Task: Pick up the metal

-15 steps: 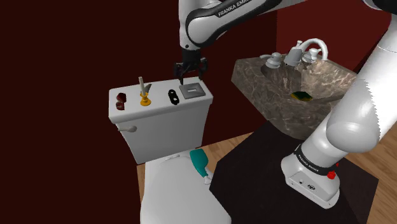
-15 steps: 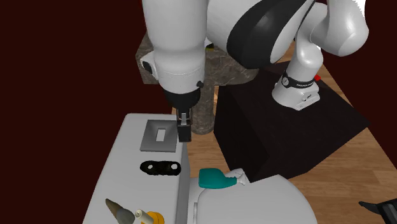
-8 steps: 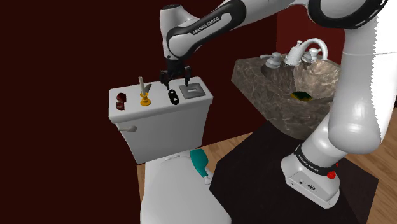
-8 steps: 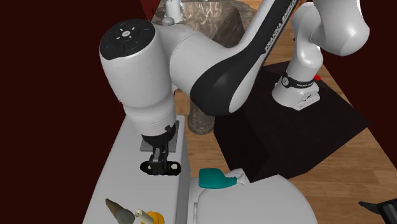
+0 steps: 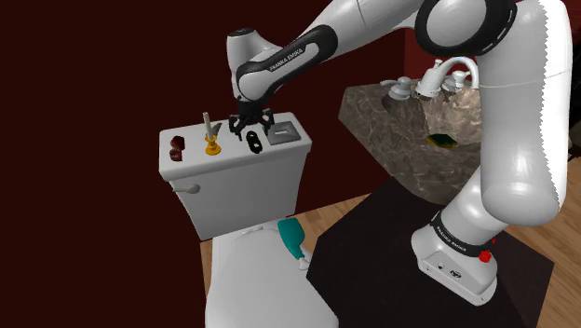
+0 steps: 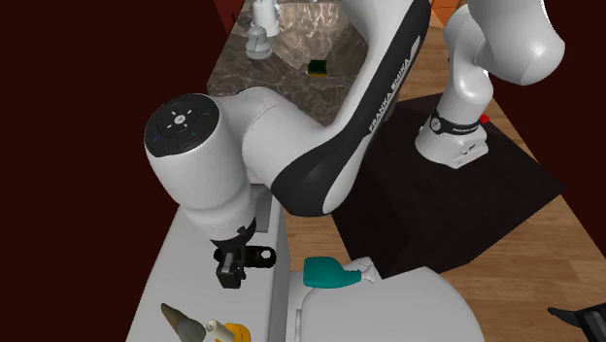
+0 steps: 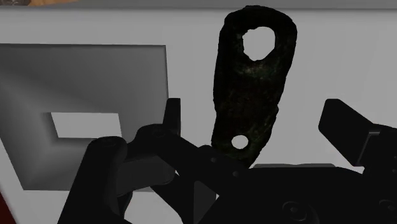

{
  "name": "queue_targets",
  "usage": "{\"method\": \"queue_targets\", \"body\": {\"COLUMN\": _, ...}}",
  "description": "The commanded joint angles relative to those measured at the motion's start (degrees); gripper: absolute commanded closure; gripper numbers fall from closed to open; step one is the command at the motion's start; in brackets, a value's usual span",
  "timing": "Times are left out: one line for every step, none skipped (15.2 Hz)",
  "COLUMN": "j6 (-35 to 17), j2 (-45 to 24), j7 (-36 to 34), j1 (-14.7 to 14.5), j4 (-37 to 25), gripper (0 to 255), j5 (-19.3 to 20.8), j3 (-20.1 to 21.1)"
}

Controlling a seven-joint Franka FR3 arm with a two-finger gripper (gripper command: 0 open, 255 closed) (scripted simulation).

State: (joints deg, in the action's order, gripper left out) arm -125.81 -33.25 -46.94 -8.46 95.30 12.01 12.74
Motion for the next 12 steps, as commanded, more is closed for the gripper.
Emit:
{"method": "queue_targets", "body": {"j6": -1.1, "j2": -1.0, "j7": -0.2, "j1": -0.1, "j4": 0.1, "gripper": 0, "j5": 0.3, "j3": -0.2}}
{"method": "queue_targets", "body": {"j6": -1.4, "j2": -1.3, "j7": -0.3, "j1": -0.2, "j4": 0.1, "gripper": 0, "j5": 0.4, "j3": -0.2}}
{"method": "queue_targets", "body": {"j6": -1.4, "j2": -1.3, "j7": -0.3, "j1": -0.2, "j4": 0.1, "gripper": 0, "j5": 0.4, "j3": -0.2}}
{"method": "queue_targets", "body": {"j6": -1.3, "j2": -1.3, "j7": -0.2, "j1": -0.1, "j4": 0.0, "gripper": 255, "j5": 0.4, "j3": -0.3}}
{"method": "queue_targets", "body": {"j6": -1.3, "j2": -1.4, "j7": -0.2, "j1": -0.1, "j4": 0.0, "gripper": 255, "j5": 0.4, "j3": -0.3}}
{"method": "queue_targets", "body": {"j6": -1.3, "j2": -1.4, "j7": -0.1, "j1": -0.1, "j4": -0.1, "gripper": 255, "j5": 0.4, "j3": -0.3}}
{"method": "queue_targets", "body": {"j6": -1.4, "j2": -1.4, "j7": -0.2, "j1": -0.1, "j4": 0.0, "gripper": 255, "j5": 0.4, "j3": -0.3}}
{"method": "queue_targets", "body": {"j6": -1.4, "j2": -1.4, "j7": -0.2, "j1": -0.1, "j4": 0.0, "gripper": 255, "j5": 0.4, "j3": -0.3}}
{"method": "queue_targets", "body": {"j6": -1.4, "j2": -1.4, "j7": -0.2, "j1": -0.1, "j4": 0.0, "gripper": 255, "j5": 0.4, "j3": -0.3}}
{"method": "queue_targets", "body": {"j6": -1.4, "j2": -1.4, "j7": -0.2, "j1": -0.1, "j4": 0.0, "gripper": 255, "j5": 0.4, "j3": -0.3}}
{"method": "queue_targets", "body": {"j6": -1.5, "j2": -1.4, "j7": -0.2, "j1": -0.1, "j4": 0.1, "gripper": 255, "j5": 0.4, "j3": -0.3}}
{"method": "queue_targets", "body": {"j6": -1.6, "j2": -1.4, "j7": -0.2, "j1": -0.1, "j4": 0.2, "gripper": 255, "j5": 0.4, "j3": -0.3}}
